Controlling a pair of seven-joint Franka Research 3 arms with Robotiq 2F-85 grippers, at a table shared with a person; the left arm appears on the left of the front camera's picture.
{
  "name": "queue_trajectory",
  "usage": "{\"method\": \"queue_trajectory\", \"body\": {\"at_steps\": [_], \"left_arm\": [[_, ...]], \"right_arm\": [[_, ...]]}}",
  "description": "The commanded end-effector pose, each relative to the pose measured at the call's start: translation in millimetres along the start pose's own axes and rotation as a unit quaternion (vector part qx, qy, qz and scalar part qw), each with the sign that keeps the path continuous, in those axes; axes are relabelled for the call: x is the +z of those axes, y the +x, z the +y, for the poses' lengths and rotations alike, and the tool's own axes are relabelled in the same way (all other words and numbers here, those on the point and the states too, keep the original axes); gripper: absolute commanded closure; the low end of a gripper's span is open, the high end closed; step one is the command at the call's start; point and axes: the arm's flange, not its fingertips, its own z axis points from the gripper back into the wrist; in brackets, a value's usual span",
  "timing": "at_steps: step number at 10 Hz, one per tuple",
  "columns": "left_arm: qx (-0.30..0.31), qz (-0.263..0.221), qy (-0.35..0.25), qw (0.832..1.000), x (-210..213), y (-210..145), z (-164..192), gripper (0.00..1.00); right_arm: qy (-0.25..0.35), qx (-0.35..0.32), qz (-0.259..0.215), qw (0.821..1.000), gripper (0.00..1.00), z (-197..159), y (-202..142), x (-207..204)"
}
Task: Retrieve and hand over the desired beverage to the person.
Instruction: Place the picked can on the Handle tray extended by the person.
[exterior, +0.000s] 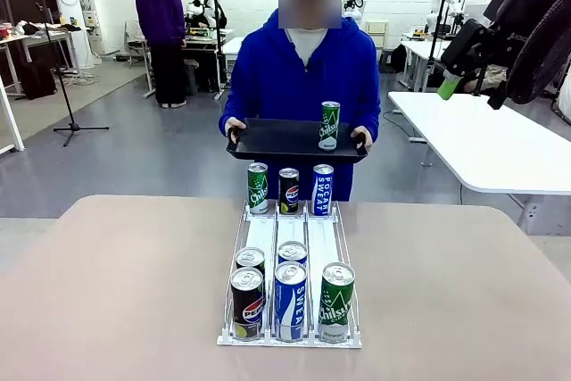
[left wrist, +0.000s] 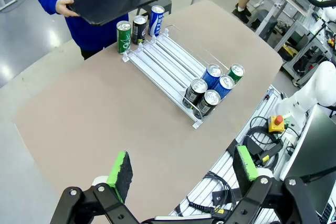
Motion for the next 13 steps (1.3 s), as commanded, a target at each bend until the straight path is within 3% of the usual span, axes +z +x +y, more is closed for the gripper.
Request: {"method": "queue_trajectory", "body": {"at_steps": [1,4,7,13], "left_arm": [[-0.008,-0.002,-0.007,1.0,0.9,-0.6,0.6,0.0],[-0.008,-0.002,-0.007,1.0,0.9,-0.6,0.6,0.0],[-0.008,-0.002,-0.007,1.0,0.9,-0.6,0.6,0.0],[-0.008,-0.002,-0.007,1.0,0.9,-0.6,0.6,0.0]], "right_arm": [[0.074,0.068,-0.096,0.99,0.0,-30.0,-25.6,17.5],[0.107,0.098,-0.168,0.975,0.0,-84.1,-90.9,52.7],[0.099,0.077,-0.144,0.982,0.0,-121.4,-135.3,49.0],[0.109,0.063,-0.143,0.982,0.0,-128.2,-144.4,48.8]]}}
